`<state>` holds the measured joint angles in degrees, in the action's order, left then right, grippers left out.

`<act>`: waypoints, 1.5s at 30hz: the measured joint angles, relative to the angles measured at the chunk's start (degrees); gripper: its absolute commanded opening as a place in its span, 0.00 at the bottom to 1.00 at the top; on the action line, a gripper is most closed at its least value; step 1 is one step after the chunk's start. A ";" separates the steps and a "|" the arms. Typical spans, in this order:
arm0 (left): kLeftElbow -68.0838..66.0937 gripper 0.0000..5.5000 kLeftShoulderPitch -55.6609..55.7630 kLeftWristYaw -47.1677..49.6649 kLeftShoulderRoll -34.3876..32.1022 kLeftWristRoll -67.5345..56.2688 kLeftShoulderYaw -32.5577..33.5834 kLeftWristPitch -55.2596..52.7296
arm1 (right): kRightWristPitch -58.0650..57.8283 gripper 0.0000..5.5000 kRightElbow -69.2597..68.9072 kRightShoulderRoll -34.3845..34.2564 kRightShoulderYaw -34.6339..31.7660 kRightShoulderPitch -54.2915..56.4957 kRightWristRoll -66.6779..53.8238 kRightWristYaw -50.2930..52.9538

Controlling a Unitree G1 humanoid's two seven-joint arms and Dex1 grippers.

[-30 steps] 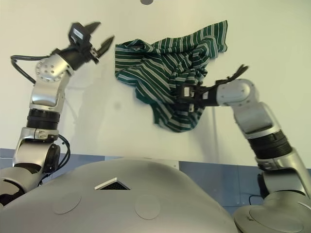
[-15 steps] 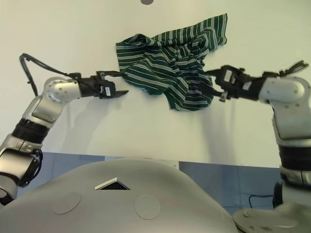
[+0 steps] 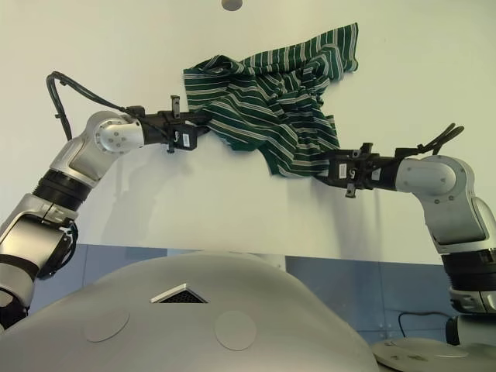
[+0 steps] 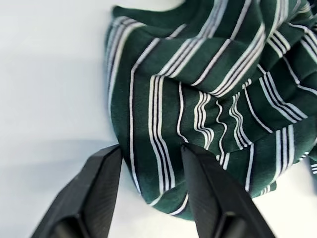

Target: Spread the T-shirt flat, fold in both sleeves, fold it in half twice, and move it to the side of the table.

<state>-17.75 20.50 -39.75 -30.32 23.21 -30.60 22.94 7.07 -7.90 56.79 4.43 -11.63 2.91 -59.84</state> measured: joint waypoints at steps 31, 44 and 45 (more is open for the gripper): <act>37.35 0.00 17.72 -10.72 -20.64 -86.33 50.91 -51.25 | -45.49 0.01 -4.26 5.64 -26.13 48.42 -72.58 -0.57; -33.63 0.22 28.14 7.67 2.42 -35.78 14.49 -27.66 | -11.52 0.31 54.90 -23.69 21.42 62.75 -4.41 33.18; -40.27 0.25 30.46 12.73 3.32 -32.01 14.43 -22.24 | -5.00 0.35 61.21 -26.42 22.67 65.37 1.02 41.06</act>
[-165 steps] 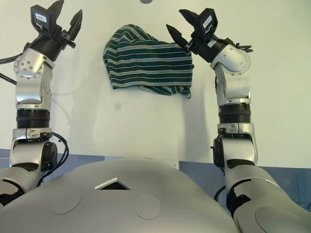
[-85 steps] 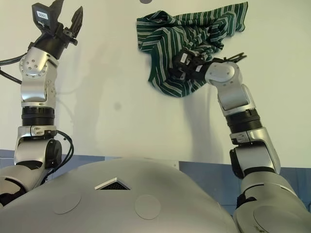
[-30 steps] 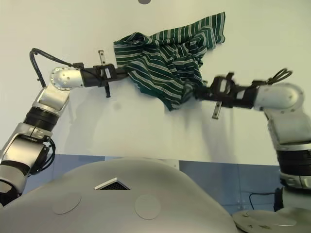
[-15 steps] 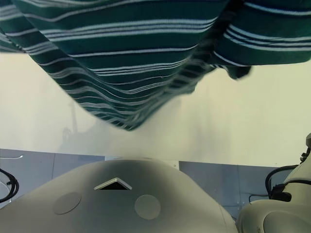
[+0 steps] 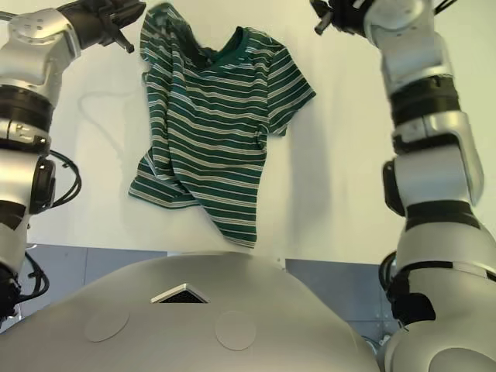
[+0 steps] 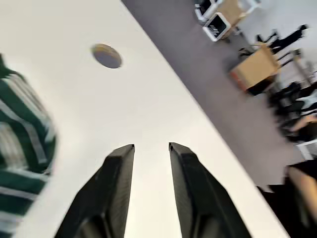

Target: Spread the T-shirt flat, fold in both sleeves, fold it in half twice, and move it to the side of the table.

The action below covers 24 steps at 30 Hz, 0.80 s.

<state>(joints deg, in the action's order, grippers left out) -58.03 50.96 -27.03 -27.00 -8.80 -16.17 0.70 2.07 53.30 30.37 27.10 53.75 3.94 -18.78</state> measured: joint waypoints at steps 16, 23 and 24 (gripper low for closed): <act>63.83 0.46 -53.82 -35.76 -25.80 -4.87 -0.02 -4.48 | -10.91 0.39 -67.40 17.81 0.64 -54.65 -19.78 -35.99; 68.36 0.46 -56.03 -31.93 -28.51 4.29 -1.38 1.03 | -4.14 0.39 -70.72 21.97 2.11 -53.91 -5.52 -34.36; 70.63 0.46 -57.45 -32.67 -29.68 3.91 -1.12 0.28 | -4.15 0.39 -71.45 24.28 1.14 -54.15 -4.61 -34.67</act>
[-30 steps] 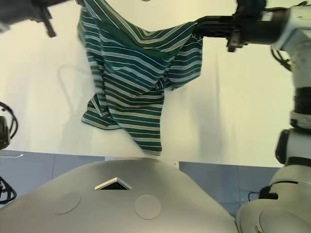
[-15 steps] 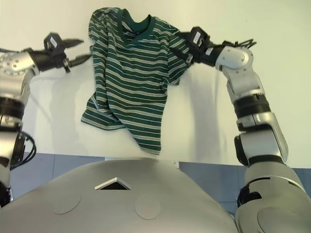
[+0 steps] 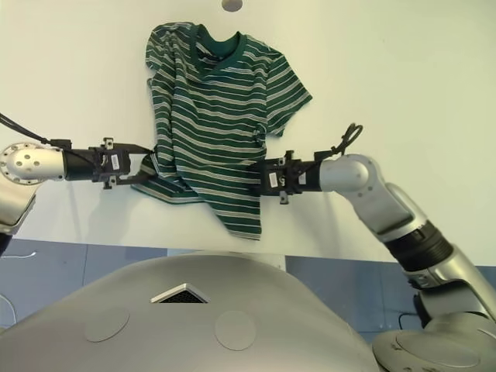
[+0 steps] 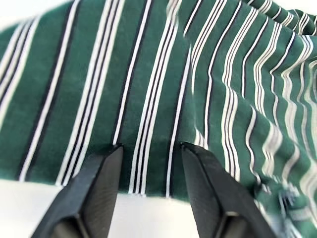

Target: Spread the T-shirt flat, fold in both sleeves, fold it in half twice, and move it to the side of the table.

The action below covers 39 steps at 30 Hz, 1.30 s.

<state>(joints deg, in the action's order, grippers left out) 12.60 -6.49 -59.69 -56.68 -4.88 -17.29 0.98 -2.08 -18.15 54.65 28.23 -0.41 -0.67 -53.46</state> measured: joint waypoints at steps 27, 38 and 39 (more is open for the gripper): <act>-36.04 0.46 26.74 17.28 24.74 -3.53 9.93 -8.32 | -5.01 0.39 22.21 -14.10 -15.00 11.98 -3.70 3.32; -43.51 0.46 31.02 13.66 24.23 6.48 3.60 -1.69 | -3.67 0.39 26.58 -17.17 -14.39 11.63 0.91 6.35; -44.51 0.46 31.77 14.08 24.18 7.50 3.24 -0.77 | -3.84 0.39 26.37 -17.17 -14.41 11.50 0.87 6.09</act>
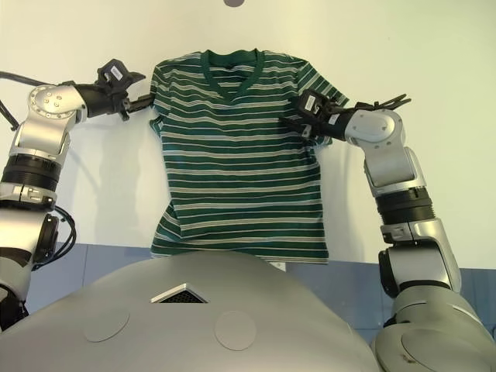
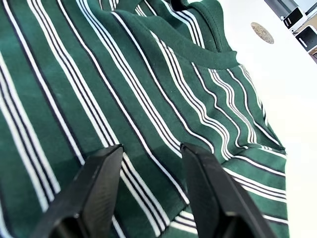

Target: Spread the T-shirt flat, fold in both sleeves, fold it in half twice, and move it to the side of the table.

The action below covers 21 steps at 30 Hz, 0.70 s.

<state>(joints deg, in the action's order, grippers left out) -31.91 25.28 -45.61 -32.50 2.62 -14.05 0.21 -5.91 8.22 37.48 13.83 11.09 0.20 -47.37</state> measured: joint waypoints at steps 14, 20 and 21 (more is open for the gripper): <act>-27.94 0.46 19.41 5.70 0.46 3.56 5.54 11.39 | 7.22 0.39 7.48 -3.25 0.19 3.85 8.52 11.58; 1.20 0.46 -0.09 3.74 2.89 -16.76 18.65 -9.47 | 0.34 0.39 8.09 -7.24 -12.68 2.69 -4.63 13.87; 5.05 0.46 -3.60 3.86 4.89 -21.30 20.60 -15.77 | -0.28 0.39 9.23 -7.44 -14.13 2.87 -5.32 14.28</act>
<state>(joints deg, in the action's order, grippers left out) -26.86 21.68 -41.75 -27.61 -18.68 6.55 -15.56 -6.20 17.45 30.04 -0.31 13.96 -5.12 -33.09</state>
